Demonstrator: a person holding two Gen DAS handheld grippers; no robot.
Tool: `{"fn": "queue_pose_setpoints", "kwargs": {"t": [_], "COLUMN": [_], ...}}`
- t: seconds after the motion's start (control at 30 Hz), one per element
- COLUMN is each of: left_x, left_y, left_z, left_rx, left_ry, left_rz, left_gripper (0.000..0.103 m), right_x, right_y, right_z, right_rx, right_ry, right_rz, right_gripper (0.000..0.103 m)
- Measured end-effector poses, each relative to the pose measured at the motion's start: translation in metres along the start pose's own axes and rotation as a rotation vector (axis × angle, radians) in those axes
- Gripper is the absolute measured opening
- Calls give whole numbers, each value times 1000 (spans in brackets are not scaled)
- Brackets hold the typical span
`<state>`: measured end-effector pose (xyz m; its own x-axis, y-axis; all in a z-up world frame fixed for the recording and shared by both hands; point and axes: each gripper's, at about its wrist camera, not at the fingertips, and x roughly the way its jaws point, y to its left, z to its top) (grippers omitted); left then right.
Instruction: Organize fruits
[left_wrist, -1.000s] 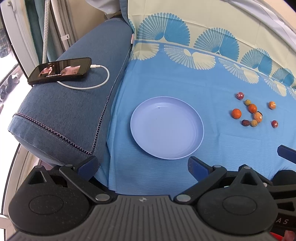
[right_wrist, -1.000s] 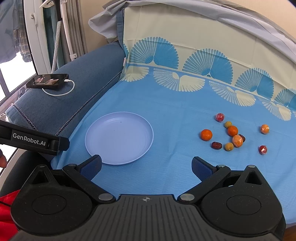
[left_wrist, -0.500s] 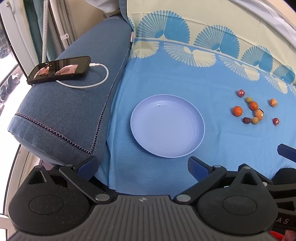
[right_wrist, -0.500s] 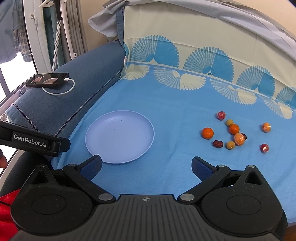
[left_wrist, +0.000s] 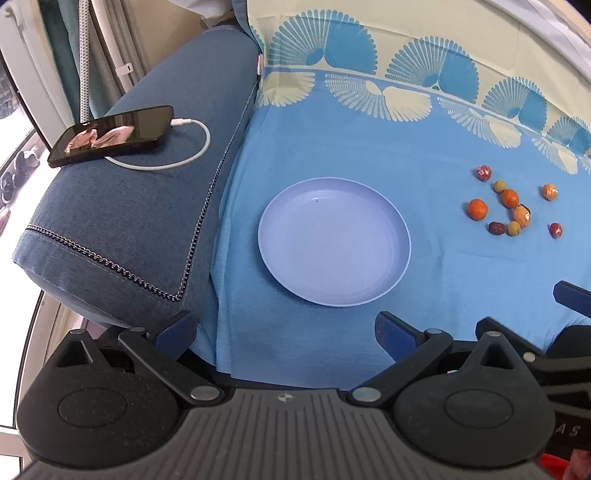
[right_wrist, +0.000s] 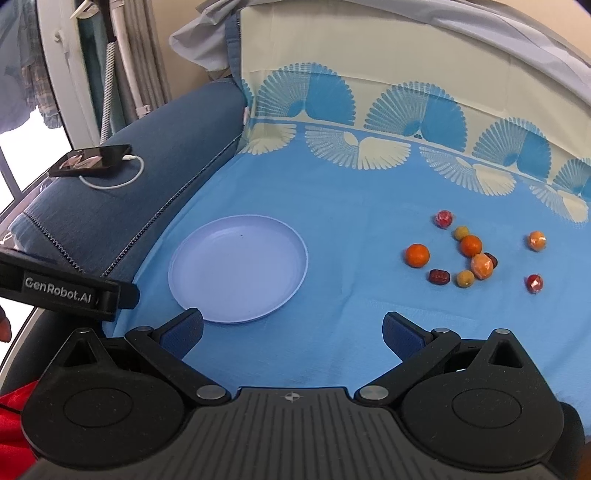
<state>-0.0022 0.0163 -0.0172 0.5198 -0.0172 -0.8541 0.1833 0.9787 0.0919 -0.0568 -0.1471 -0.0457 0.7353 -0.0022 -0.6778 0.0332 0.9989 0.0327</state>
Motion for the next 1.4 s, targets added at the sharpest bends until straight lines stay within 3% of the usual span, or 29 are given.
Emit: {"fn": "queue_pose_setpoints", "kwargs": {"t": [0.33,0.53,0.63,0.8,0.93,1.2,1.4], "left_x": [10,23,33,61,91,171,222], "left_y": [-26,-71,-101,-147,-178,-250,-280], "left_z": [9,25,34,54,80,137,159], "left_rx": [56,142,194,255,272,348,385], "left_ry": [32,41,48,57,67,111,175], "left_rz": [0,-71,-108,-148,-179,-160,-194], "left_gripper": [103,103,103,103,103,103,103], "right_x": [7,11,19,44,72,159,198], "right_y": [-35,-102,-145,-195,-224,-252,-270], "right_z": [-4,-10,-18,-26,-24,-5,-1], "right_rx": [94,219,318,411,438,400,424], "right_ry": [-31,-109,-85,-53,-45,34,90], "right_rz": [-86,-246,-347,-441,-433,-392,-362], "right_gripper": [103,103,103,103,103,102,102]}}
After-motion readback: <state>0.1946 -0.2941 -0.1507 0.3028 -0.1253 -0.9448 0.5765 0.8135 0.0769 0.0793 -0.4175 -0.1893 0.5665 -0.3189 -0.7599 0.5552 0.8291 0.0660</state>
